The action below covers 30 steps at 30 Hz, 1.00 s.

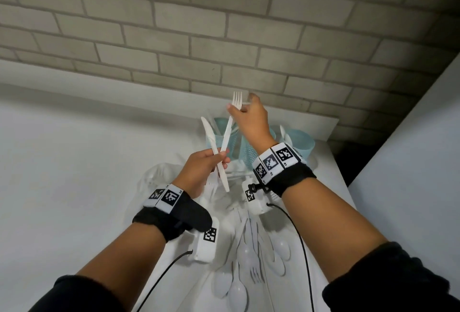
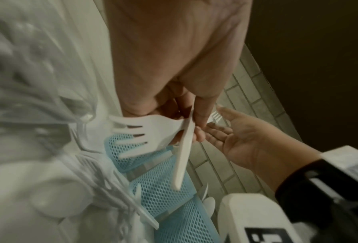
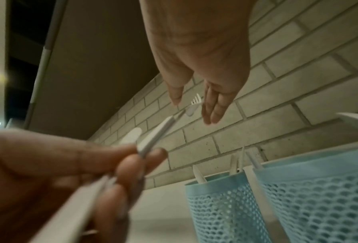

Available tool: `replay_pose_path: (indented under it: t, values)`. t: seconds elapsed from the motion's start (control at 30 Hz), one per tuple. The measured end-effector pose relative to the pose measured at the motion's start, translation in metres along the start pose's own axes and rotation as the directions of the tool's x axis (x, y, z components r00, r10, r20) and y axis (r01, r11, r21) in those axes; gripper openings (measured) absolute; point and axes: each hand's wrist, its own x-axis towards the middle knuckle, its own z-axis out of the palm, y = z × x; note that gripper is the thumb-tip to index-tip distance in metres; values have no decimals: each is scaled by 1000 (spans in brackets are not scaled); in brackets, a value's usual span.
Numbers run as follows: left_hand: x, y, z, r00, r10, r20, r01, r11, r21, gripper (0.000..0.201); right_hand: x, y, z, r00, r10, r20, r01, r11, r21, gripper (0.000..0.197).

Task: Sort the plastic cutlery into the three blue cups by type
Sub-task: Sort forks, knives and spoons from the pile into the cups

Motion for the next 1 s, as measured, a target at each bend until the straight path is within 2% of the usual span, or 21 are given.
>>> replay_pose_path:
  t: [0.07,0.13,0.17,0.23,0.3,0.37,0.43,0.53,0.6,0.67,0.73,0.8,0.83,0.9,0.93,1.0]
  values:
    - [0,1,7,999,-11,33,11,1000,-6,12,-4,3,-6,989,94,112,-98,995,35,36]
    - [-2,1,13,998,-15,69,16,1000,-16,12,-9,7,-11,970,151,190,-184,968,170,19]
    - [-3,0,14,996,-13,85,15,1000,-25,12,-12,7,-15,972,162,172,-201,949,242,17]
    - [-4,0,16,996,-14,94,19,999,-49,13,-13,5,-25,982,184,40,-185,899,397,20]
    - [-6,1,15,996,-34,85,42,995,-93,16,-12,4,-39,969,232,-82,-156,838,522,20]
    - [-7,1,14,996,-55,75,64,990,-127,21,-15,7,-49,953,293,-70,-194,775,602,20]
    - [-8,1,14,996,-60,58,69,984,-163,24,-25,12,-54,941,335,56,-313,789,529,15]
    - [-10,3,16,998,-51,39,58,971,-231,32,-46,24,-57,901,360,244,-417,873,252,9]
    - [-10,4,17,999,-31,25,37,951,-306,40,-57,39,-55,847,408,340,-468,876,114,22]
    - [-10,5,17,1000,-4,12,8,927,-374,43,-65,58,-51,772,459,439,-509,861,-6,46]
    - [-10,5,17,1000,18,-2,-17,908,-419,48,-72,68,-51,692,487,533,-549,834,-50,59]
    - [-10,4,18,999,37,-12,-39,898,-438,50,-77,72,-53,620,479,621,-594,804,-27,42]
    - [-11,5,18,999,41,-13,-43,898,-438,48,-78,73,-54,603,485,633,-609,793,-28,34]
    - [-13,7,20,999,42,-16,-45,901,-432,42,-75,82,-57,598,529,602,-632,773,-51,45]
    - [-13,8,20,999,43,-23,-48,900,-432,39,-73,85,-59,612,545,573,-638,768,-48,52]
    - [-11,8,19,999,35,-39,-48,892,-450,30,-72,84,-65,664,581,471,-658,753,0,47]
